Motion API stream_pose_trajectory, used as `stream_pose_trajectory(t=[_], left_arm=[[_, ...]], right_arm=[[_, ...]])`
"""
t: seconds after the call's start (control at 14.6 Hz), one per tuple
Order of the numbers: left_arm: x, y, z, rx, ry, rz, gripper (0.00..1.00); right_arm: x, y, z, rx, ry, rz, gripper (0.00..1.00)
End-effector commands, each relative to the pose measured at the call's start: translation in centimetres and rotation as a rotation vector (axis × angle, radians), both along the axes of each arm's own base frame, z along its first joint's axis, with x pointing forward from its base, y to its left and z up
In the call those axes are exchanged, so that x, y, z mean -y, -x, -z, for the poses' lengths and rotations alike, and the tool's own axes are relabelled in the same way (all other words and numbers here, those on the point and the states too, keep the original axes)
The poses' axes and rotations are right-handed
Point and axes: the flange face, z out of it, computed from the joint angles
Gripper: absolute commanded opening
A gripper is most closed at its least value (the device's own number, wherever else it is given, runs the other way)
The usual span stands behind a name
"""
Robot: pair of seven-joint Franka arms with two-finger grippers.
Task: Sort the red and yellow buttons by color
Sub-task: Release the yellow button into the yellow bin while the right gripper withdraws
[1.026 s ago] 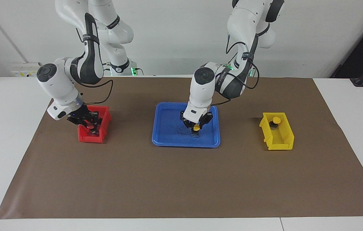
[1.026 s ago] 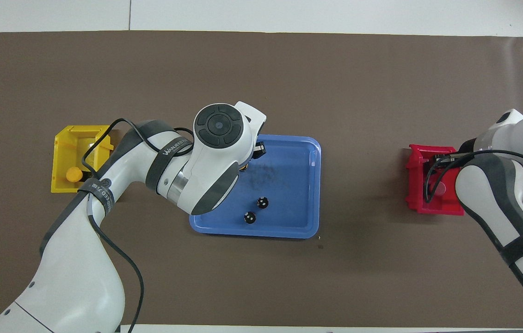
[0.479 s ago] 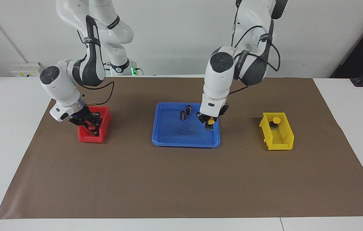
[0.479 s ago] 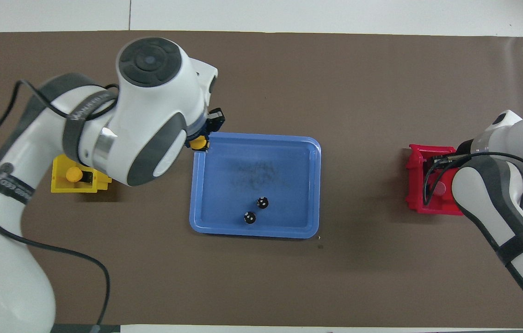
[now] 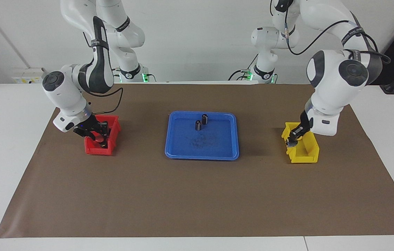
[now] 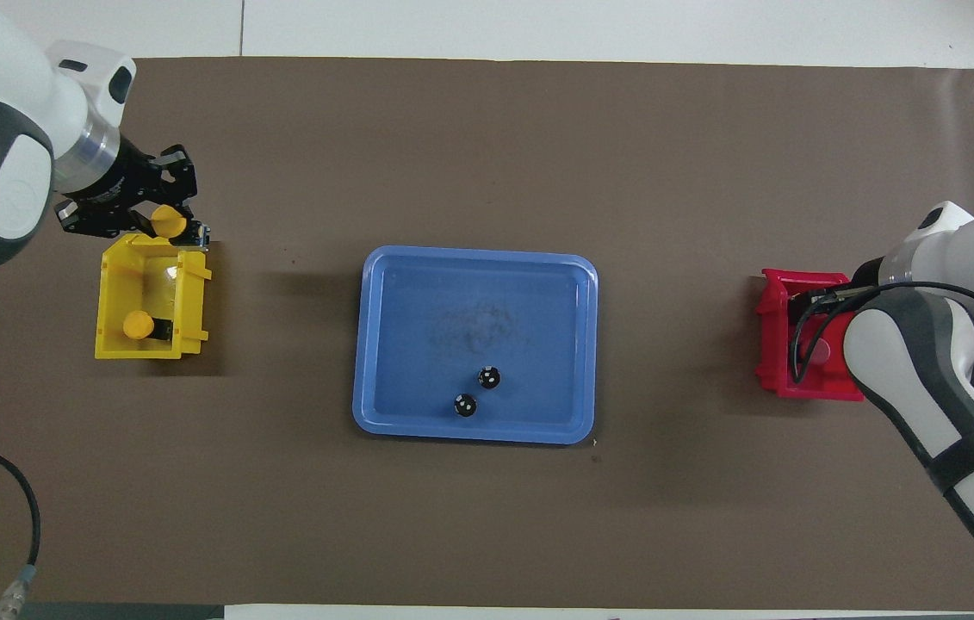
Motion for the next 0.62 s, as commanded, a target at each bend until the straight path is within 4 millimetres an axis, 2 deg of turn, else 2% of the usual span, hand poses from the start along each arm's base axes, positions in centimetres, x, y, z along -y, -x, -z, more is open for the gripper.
stream_pose_trajectory(t=[0.0,0.14,0.21,0.34,0.55], left_arm=[[-2.9,0.3,1.7,0.029,0.018,0.045,0.02],[-5.1,0.9,3.0,0.034,0.023,0.124,0.02],[-5.7,1.3,3.5,0.048,0.023,0.135,0.02],[-5.9,2.5,5.1,0.065,0.022,0.125,0.02],[-6.3,3.8,6.8,0.081,0.021,0.085,0.02]], right_arm=[[-0.7,-1.4,-2.8,-0.013,0.007,-0.04,0.52],[-0.8,-2.3,-5.6,-0.012,0.032,-0.062,0.57],[-0.9,-2.9,-7.7,-0.014,0.032,-0.062,0.67],[-1.2,-3.5,-11.7,-0.011,0.034,-0.047,1.0],[-1.7,-3.7,-17.6,-0.023,0.033,-0.033,1.0]])
